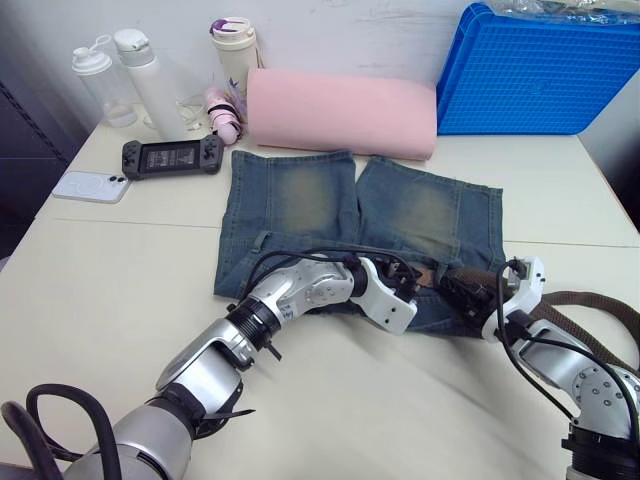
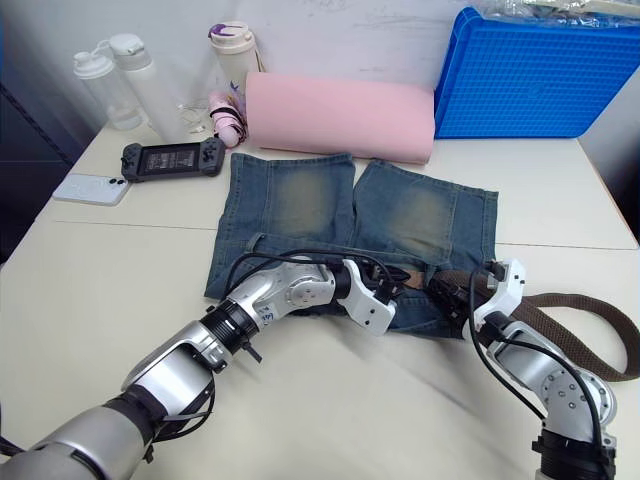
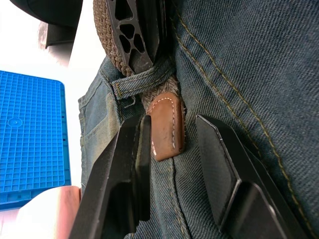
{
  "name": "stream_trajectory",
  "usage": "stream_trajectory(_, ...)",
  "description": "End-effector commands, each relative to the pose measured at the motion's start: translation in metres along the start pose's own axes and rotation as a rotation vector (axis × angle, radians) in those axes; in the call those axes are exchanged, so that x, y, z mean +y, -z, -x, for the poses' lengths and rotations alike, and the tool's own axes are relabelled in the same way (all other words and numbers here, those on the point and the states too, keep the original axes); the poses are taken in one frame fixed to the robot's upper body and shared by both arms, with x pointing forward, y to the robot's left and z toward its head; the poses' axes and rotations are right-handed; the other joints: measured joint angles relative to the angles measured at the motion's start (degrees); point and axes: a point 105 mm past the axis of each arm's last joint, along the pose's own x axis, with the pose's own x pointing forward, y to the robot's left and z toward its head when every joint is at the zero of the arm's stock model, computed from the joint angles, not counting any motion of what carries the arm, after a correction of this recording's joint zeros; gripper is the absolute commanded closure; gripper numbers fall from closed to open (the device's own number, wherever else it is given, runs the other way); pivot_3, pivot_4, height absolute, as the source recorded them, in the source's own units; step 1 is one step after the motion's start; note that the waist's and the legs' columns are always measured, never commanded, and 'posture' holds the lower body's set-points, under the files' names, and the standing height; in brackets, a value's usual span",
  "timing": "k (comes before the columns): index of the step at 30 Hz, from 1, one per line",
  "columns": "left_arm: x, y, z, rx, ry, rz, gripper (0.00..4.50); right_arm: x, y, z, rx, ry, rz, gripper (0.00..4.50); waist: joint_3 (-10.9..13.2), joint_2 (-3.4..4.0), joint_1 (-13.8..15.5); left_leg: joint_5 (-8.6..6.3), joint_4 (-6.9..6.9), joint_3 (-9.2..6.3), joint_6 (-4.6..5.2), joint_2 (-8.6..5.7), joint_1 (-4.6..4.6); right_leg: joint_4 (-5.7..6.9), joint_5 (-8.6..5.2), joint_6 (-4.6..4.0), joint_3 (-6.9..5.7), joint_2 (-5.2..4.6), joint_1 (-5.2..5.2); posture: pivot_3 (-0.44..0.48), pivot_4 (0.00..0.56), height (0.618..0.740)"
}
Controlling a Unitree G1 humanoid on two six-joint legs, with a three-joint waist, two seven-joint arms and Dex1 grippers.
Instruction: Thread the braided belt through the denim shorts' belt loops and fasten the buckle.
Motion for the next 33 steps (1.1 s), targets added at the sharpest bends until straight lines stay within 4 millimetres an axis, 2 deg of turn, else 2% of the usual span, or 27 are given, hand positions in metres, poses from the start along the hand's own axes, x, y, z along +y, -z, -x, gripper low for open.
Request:
stream_trajectory(1,0.0,0.004,-0.003,0.032,-0.022,0.005,2.86,-0.006,0.009,0.002,0.027,0.037,0.0,4.5,0.0,0.0,0.01,0.0,0.0,0.0,0.0,0.0,0.0,0.0,0.0,0.0,0.0,0.0,0.0,0.0,0.15,0.74)
stream_trajectory(7,0.008,0.014,-0.005,0.09,-0.097,-0.006,2.86,-0.006,0.008,0.004,0.019,0.038,0.001,4.5,0.0,0.0,0.1,0.0,0.0,0.0,0.0,-0.01,0.0,0.01,0.0,0.0,0.0,0.0,0.01,0.0,0.15,0.74)
stream_trajectory(22,0.006,0.02,-0.009,0.116,-0.094,-0.03,2.86,-0.004,0.01,0.0,0.01,0.03,-0.006,4.5,0.0,-0.01,0.05,0.0,0.02,0.0,0.0,-0.02,0.0,0.01,0.01,0.01,0.01,-0.01,0.02,0.0,0.15,0.74)
stream_trajectory(25,0.005,0.021,-0.01,0.113,-0.089,-0.015,3.53,-0.003,0.011,0.0,0.01,0.027,-0.008,4.5,0.0,-0.01,0.01,0.0,0.03,0.01,0.0,-0.02,0.01,0.01,0.01,0.02,0.01,-0.01,0.02,0.0,0.15,0.74)
stream_trajectory(27,0.004,0.021,-0.01,0.112,-0.084,-0.01,4.21,-0.002,0.011,0.0,0.009,0.025,-0.008,4.5,-0.03,0.03,0.03,0.0,0.03,0.0,0.0,-0.02,0.02,0.04,0.01,0.02,0.01,0.0,0.02,0.0,0.15,0.74)
stream_trajectory(28,0.004,0.021,-0.01,0.111,-0.082,-0.008,4.39,-0.002,0.011,0.0,0.008,0.024,-0.008,4.5,-0.05,0.05,0.01,0.0,0.03,0.01,0.0,-0.02,0.02,0.04,0.01,0.02,0.01,-0.01,0.02,0.0,0.15,0.74)
stream_trajectory(31,0.002,0.02,-0.01,0.095,-0.072,-0.008,4.39,-0.001,0.006,0.001,-0.018,0.017,-0.013,4.5,-0.06,0.06,0.01,0.0,0.02,0.03,0.0,-0.02,0.05,0.04,0.01,0.02,0.01,-0.01,0.02,0.0,0.15,0.74)
stream_trajectory(33,0.006,0.018,-0.008,0.084,-0.076,-0.005,4.39,0.006,-0.01,0.009,-0.096,-0.044,-0.037,4.5,-0.06,0.06,0.0,0.0,0.02,0.03,0.0,-0.01,0.05,0.04,0.01,0.02,0.01,0.0,0.02,0.0,0.15,0.74)
